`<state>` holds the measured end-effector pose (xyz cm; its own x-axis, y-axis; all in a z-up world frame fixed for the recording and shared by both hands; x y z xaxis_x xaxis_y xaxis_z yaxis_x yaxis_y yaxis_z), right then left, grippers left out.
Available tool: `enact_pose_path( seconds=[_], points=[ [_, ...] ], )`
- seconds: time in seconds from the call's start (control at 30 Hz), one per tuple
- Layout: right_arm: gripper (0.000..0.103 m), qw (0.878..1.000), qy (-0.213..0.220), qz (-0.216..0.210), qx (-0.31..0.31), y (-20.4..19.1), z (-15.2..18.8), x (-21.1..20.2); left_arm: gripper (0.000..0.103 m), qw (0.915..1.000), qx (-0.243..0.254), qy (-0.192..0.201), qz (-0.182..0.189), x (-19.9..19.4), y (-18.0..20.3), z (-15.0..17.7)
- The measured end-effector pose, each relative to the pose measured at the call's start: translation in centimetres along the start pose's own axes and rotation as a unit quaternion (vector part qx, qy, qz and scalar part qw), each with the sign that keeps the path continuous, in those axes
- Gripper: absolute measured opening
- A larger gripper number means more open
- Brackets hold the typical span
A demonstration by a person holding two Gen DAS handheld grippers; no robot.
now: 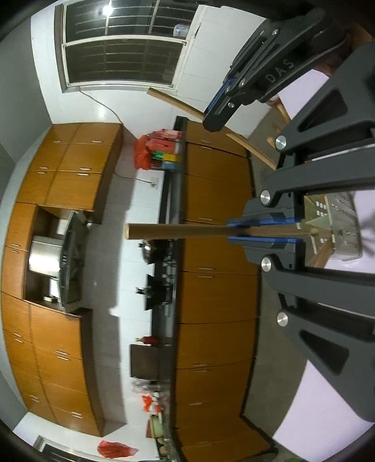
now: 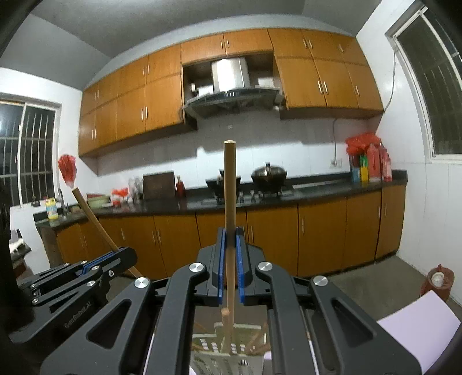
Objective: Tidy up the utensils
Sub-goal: 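Open both tools to drop the chopsticks into the holder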
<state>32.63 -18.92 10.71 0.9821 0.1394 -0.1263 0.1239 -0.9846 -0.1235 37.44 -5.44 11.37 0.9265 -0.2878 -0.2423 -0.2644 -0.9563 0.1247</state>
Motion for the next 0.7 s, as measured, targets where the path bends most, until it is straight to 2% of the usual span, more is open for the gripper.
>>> enact_pose_path(
  seconds=[0.13,0.17,0.27,0.37,0.43,0.47,0.5,0.57,0.6,0.63,0.67,0.7],
  points=[
    [0.009,1.0,-0.018,-0.001,-0.003,-0.3,0.8,-0.1,0.008,0.9998,-0.008,-0.015,0.003,0.6,-0.5,1.2],
    [0.012,1.0,-0.02,-0.003,-0.004,-0.4,0.8,-0.2,0.009,0.9999,-0.009,-0.014,0.002,0.5,-0.5,1.2],
    [0.036,1.0,-0.013,0.0,0.001,-0.3,0.3,-0.9,0.016,0.9999,-0.011,-0.01,0.005,0.0,-0.4,0.9],
    [0.036,1.0,0.0,0.0,0.002,0.0,-0.6,-2.3,0.027,0.9999,-0.014,-0.001,0.005,-1.2,-0.7,0.3],
    [0.043,1.0,0.008,0.002,0.002,0.4,-1.1,-3.8,0.033,0.9999,-0.014,0.006,0.005,-2.5,-0.8,-0.1],
    [0.05,1.0,0.012,0.005,0.0,0.6,-1.1,-4.7,0.039,0.9999,-0.013,0.01,0.004,-3.4,-0.9,-0.1],
    [0.061,1.0,0.015,0.011,-0.004,0.8,-1.0,-5.8,0.042,0.9999,-0.011,0.012,0.002,-4.2,-1.0,-0.1],
    [0.07,1.0,0.017,0.017,-0.014,1.1,-0.6,-7.4,0.059,0.9999,-0.005,0.016,-0.005,-6.3,-1.2,0.5],
    [0.076,0.999,0.016,0.02,-0.02,1.1,0.0,-8.5,0.065,0.9998,-0.002,0.017,-0.007,-7.3,-1.3,0.9],
    [0.08,0.999,0.014,0.023,-0.025,1.2,0.4,-9.2,0.075,0.9998,0.002,0.017,-0.011,-8.6,-1.5,1.5],
    [0.089,0.999,0.012,0.026,-0.03,1.1,1.0,-9.9,0.084,0.9997,0.007,0.018,-0.017,-9.7,-1.6,2.1],
    [0.096,0.999,0.009,0.03,-0.036,1.0,2.0,-11.1,0.088,0.9994,0.014,0.021,-0.026,-11.0,-1.7,2.9]
  ],
)
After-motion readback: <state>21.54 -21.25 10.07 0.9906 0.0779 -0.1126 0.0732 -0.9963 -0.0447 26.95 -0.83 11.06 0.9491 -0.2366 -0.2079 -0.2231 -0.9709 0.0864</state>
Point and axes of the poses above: each gripper's, at about its wrist camera, not at the fingertips, and x roughly the way its jaws point, y to its right, z to its underside, the point moved 8 cm from there along x, roughly the way its jaws point, and after that the axes turned 3 degrees about z, right-handed, at the moved point
